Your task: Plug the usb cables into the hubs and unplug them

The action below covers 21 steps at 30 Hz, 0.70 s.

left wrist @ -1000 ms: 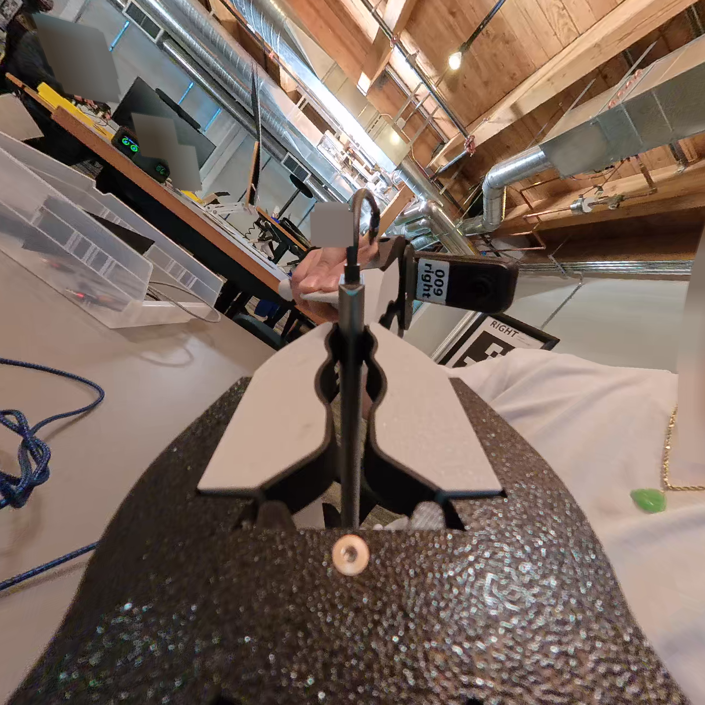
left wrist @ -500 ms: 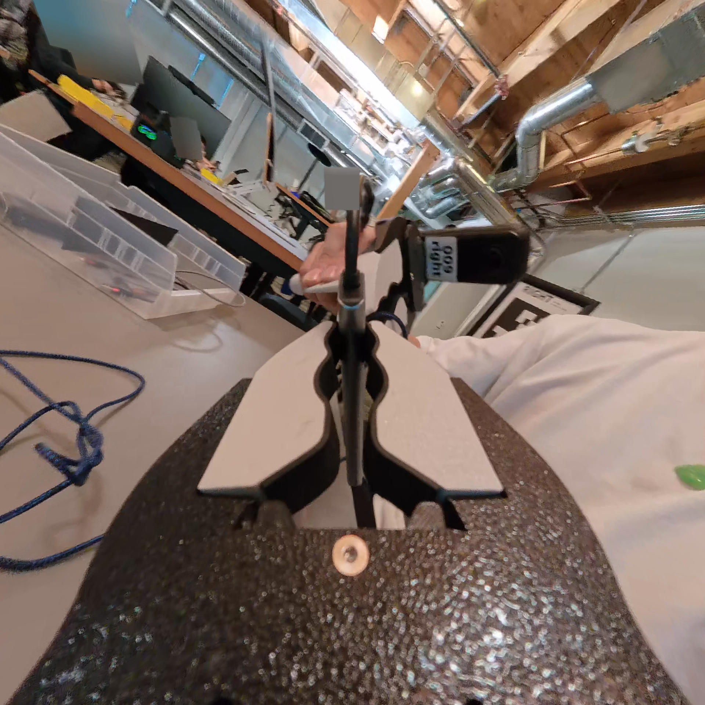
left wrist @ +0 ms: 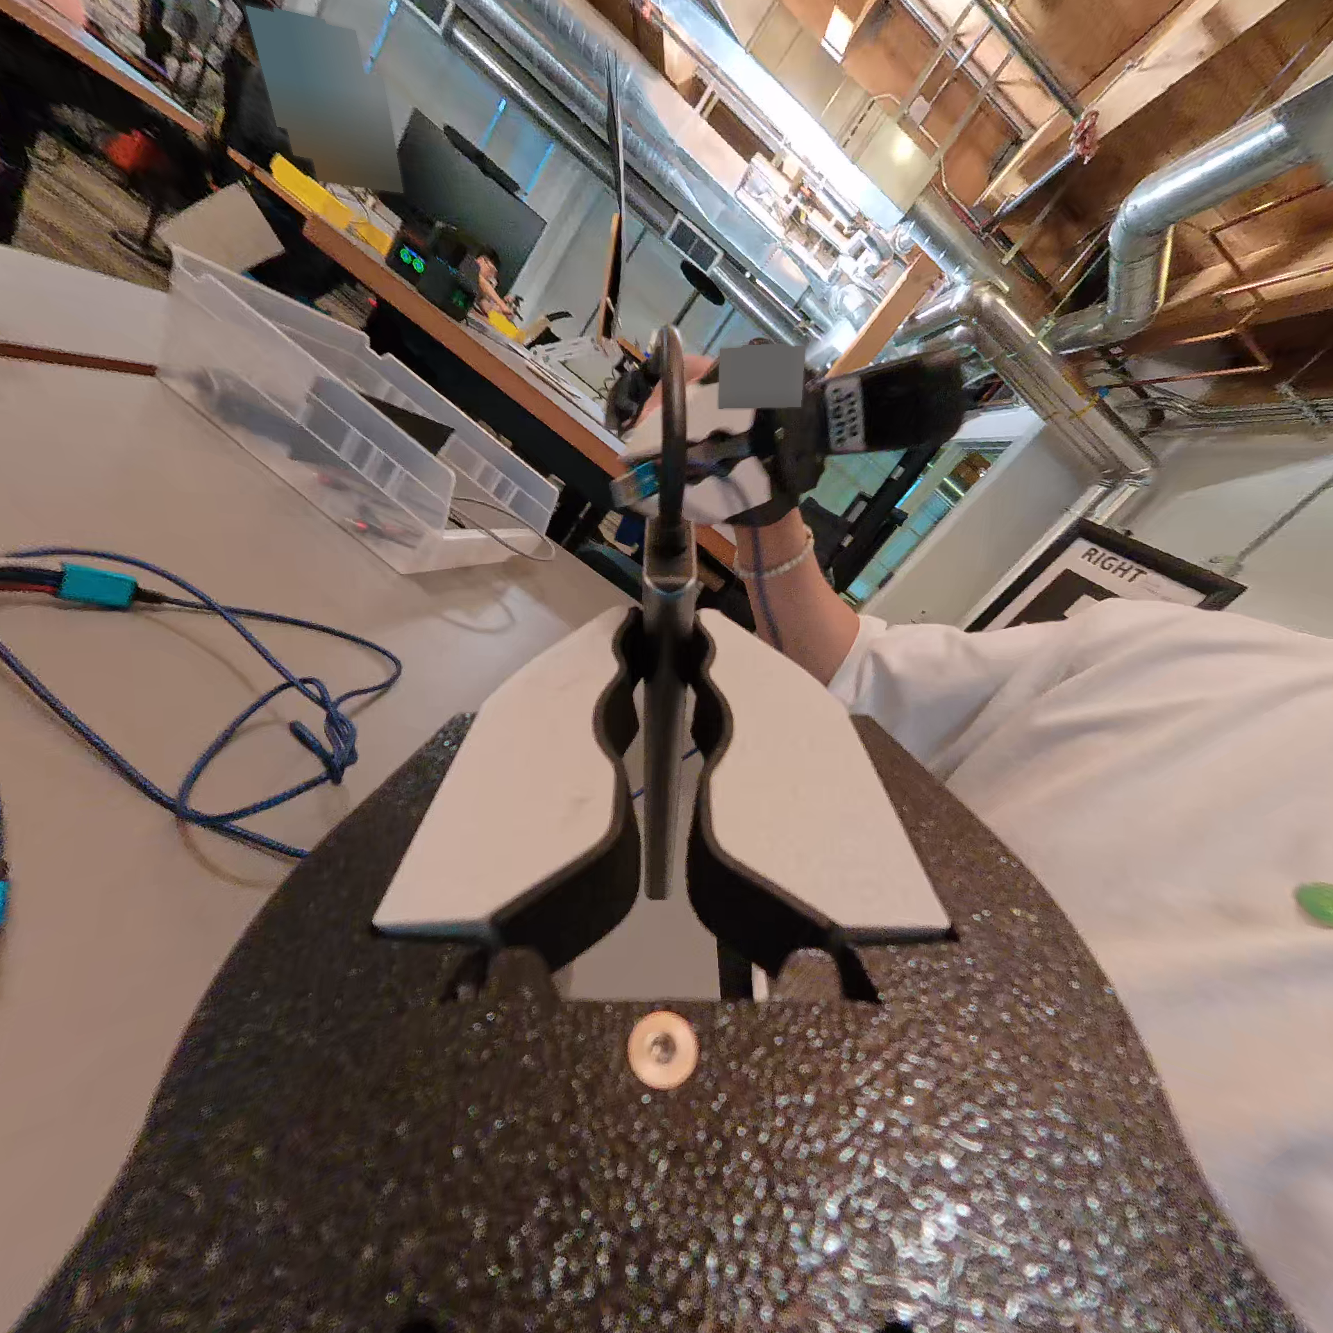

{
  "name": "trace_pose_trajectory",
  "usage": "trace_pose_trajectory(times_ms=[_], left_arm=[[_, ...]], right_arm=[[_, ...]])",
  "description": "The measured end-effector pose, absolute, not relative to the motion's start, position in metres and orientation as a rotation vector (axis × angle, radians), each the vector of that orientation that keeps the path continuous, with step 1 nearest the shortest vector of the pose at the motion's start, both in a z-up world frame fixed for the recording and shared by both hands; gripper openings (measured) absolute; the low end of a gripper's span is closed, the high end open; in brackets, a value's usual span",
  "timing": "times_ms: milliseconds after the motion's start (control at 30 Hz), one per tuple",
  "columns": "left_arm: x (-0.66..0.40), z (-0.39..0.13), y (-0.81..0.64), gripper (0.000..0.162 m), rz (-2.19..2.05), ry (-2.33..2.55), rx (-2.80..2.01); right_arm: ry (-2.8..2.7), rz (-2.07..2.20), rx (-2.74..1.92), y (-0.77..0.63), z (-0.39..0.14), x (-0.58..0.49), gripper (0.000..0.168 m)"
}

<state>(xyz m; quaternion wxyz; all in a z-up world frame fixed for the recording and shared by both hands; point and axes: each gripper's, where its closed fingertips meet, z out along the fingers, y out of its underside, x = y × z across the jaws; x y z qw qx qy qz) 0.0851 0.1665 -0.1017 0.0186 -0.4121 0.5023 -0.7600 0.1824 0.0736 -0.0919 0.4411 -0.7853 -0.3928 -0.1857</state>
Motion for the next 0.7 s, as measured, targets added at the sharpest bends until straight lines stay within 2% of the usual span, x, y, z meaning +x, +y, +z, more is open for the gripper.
trace_pose_trajectory(times_ms=[167, 333, 433, 600, 700], left_arm=[[0.069, -0.076, 0.198, 0.01, -2.294, 1.421, -1.224], [0.058, -0.079, 0.224, 0.01, -2.151, 1.396, -1.289], [0.057, -0.083, 0.23, 0.01, -2.141, 1.379, -1.322], [0.058, -0.087, 0.237, 0.01, -2.173, 1.344, -1.342], [0.057, -0.085, 0.244, 0.009, -2.173, 1.309, -1.342]], right_arm=[[-0.655, -0.469, -2.214, 0.091, -0.158, 0.229, 0.014], [-0.542, -0.423, -2.18, 0.132, -0.194, 0.244, 0.014], [-0.516, -0.331, -2.314, 0.148, -0.222, 0.247, 0.014], [-0.358, -0.452, -2.517, 0.154, -0.242, 0.283, 0.014], [-0.188, -0.636, -2.534, 0.156, -0.23, 0.322, 0.014]])
